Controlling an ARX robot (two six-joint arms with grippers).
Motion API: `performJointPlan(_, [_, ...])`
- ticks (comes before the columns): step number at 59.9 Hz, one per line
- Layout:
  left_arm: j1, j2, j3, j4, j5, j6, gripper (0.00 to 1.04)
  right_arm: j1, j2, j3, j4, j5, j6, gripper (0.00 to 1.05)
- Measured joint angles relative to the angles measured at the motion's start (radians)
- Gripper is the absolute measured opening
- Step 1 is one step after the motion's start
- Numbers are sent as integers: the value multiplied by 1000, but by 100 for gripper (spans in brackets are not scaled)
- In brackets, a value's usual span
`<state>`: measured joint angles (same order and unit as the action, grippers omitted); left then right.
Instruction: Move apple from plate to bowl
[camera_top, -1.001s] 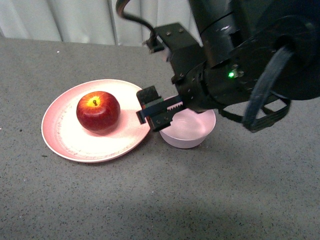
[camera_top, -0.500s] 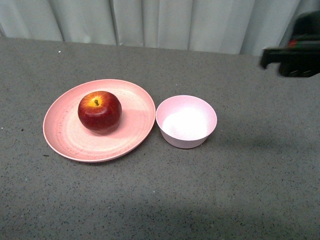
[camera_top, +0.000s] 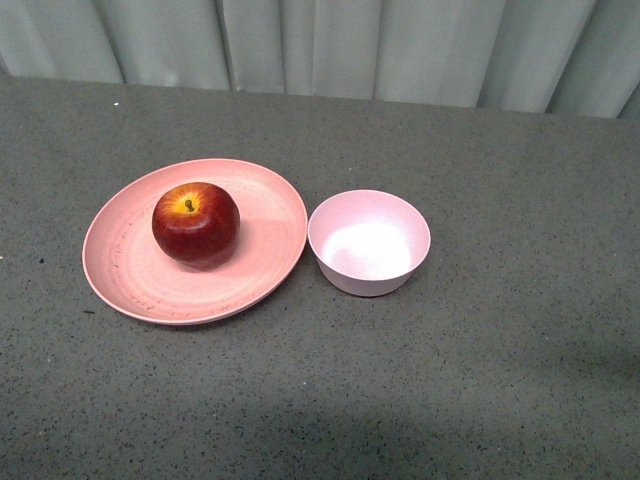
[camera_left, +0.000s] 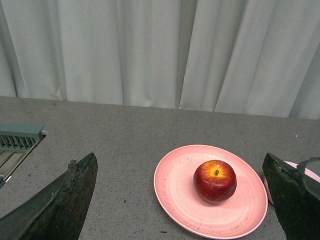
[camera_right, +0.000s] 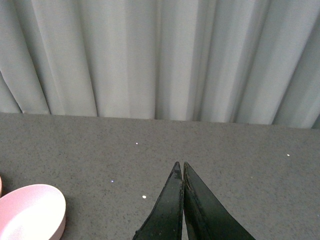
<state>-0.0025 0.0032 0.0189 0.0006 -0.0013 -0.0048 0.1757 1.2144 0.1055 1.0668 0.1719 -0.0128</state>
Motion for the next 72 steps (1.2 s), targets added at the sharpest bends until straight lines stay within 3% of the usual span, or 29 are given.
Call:
performJointPlan(23, [0,0,0,0,1,0,98,-85,-363,-77,-258,-85,2,1])
performJointPlan(26, [0,0,0,0,1,0,98,-140,-418,-85,-308,-160,2,1])
performJointPlan(30, [0,0,0,0,0,0,98,-171,-489,-93,-369,-163,3,1])
performJointPlan(72, [0,0,0,0,0,0,98,-174,-896,-100,-745,-171,3,1])
